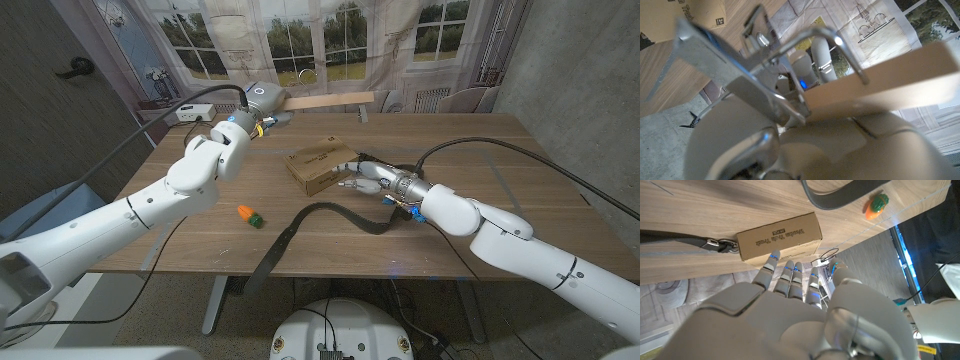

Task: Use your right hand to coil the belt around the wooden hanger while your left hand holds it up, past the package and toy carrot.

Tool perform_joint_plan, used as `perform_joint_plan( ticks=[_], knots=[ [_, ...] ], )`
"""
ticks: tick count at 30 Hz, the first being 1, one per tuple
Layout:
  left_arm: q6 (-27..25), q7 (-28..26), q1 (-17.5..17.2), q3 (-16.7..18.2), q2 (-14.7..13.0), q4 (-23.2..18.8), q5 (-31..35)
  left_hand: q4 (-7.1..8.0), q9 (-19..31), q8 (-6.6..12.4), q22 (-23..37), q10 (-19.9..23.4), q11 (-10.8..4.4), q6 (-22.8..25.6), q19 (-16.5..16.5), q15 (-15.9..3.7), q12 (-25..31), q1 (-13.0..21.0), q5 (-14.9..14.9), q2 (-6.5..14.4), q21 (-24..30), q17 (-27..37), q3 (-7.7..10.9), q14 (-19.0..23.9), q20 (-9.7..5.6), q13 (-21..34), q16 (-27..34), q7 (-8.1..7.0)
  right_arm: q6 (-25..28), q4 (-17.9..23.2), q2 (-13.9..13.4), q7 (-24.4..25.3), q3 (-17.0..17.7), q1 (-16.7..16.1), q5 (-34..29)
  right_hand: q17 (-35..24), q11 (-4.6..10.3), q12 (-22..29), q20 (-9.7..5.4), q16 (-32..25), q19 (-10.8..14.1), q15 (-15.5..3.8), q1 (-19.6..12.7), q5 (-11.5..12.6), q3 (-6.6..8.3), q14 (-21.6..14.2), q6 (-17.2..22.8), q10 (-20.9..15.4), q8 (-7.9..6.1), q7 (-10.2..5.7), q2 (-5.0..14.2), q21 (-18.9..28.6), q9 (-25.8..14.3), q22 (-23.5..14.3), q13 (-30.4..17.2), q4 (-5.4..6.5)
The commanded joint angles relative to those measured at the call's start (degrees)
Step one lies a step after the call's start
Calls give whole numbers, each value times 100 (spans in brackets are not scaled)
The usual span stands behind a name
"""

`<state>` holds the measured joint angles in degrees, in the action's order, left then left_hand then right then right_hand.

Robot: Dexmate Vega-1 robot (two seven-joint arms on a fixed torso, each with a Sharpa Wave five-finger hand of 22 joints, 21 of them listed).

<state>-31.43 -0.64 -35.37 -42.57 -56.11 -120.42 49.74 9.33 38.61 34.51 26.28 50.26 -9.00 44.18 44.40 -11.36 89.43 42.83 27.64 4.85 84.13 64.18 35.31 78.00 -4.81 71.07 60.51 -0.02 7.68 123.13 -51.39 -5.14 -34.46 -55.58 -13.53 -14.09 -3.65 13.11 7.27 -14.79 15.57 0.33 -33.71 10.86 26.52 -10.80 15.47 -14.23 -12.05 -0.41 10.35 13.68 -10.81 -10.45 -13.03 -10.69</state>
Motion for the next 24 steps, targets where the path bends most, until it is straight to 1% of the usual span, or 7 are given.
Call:
perform_joint_plan(
  ticks=[1, 4, 8, 15, 17, 19, 24],
  knots=[
    [-82, 68, -85, 64, -64, -161, 49, 6, 7, 36, -10, -43, -26, -19, -33, -4, 33, -59, 19, -14, 39, 37, 66, 63, -216, 5, 6, 44, 100, 92, 244, -208, -452, 172, -1065, 13, 136, -43, -32, 78, 69, -57, -370, -2, 179, 97, 42, 31, -11, -39, -21, -17, -25, -11, -2, -12],
    [-83, 67, -100, 87, -80, -182, 40, 6, 5, 52, -20, -50, -37, -19, -37, -1, 35, -72, 20, -18, 51, 11, 82, 39, -215, 6, -22, 36, 126, 96, 328, -261, -561, 217, -1410, 25, 176, -63, -74, 98, 91, -80, -532, -6, 245, 138, 60, 68, -13, -66, -32, -18, -27, -10, 2, -18],
    [-72, 44, -126, 128, -105, -207, 1, 5, -18, 58, -30, -45, -24, -14, -43, -1, 41, -86, 21, -22, 67, 15, 99, 50, -216, 5, -20, 34, 100, 23, 451, -435, -683, 318, -1707, 37, 190, -88, -95, 121, 107, -79, -652, -10, 280, 188, 68, 126, -12, -79, -66, -20, -28, -9, 4, -22],
    [-66, 46, -153, 159, -138, -214, -35, 4, -36, 84, -55, -68, -45, -26, -52, -1, 37, -118, 20, -35, 99, 8, 136, 51, -220, 6, -30, 34, 13, -107, 615, -741, -798, 446, -2004, 56, 220, -99, -123, 131, 134, -90, -835, -7, 331, 195, 77, 152, -10, -86, -111, -22, -31, -7, 7, -36],
    [-52, 26, -165, 173, -146, -213, -61, 4, -32, 93, -66, -44, -33, -31, -53, -5, 45, -124, 20, -37, 102, 18, 144, 51, -222, 5, -25, 33, 47, -127, 661, -780, -844, 458, -2182, 63, 227, -99, -135, 134, 144, -113, -920, -3, 360, 196, 90, 152, -14, -106, -115, -23, -33, -6, 9, -41],
    [-41, 12, -171, 184, -152, -213, -83, 3, -50, 97, -84, -41, -51, -30, -53, -1, 44, -135, 20, -40, 109, 8, 158, 42, -221, 5, -37, 31, 60, -165, 705, -838, -894, 478, -2334, 76, 257, -100, -160, 138, 169, -131, -1087, 6, 415, 195, 99, 155, -15, -120, -125, -23, -34, -4, 11, -51],
    [-29, 2, -182, 204, -178, -232, -101, 0, -58, 111, -76, -42, -44, -36, -67, -3, 45, -149, 19, -45, 138, 17, 177, 54, -222, 6, -31, 32, 125, -272, 818, -912, -1002, 489, -2765, 90, 280, -104, -186, 143, 187, -167, -1241, 8, 451, 194, 132, 166, -24, -145, -162, -26, -36, -2, 14, -54]
  ],
)
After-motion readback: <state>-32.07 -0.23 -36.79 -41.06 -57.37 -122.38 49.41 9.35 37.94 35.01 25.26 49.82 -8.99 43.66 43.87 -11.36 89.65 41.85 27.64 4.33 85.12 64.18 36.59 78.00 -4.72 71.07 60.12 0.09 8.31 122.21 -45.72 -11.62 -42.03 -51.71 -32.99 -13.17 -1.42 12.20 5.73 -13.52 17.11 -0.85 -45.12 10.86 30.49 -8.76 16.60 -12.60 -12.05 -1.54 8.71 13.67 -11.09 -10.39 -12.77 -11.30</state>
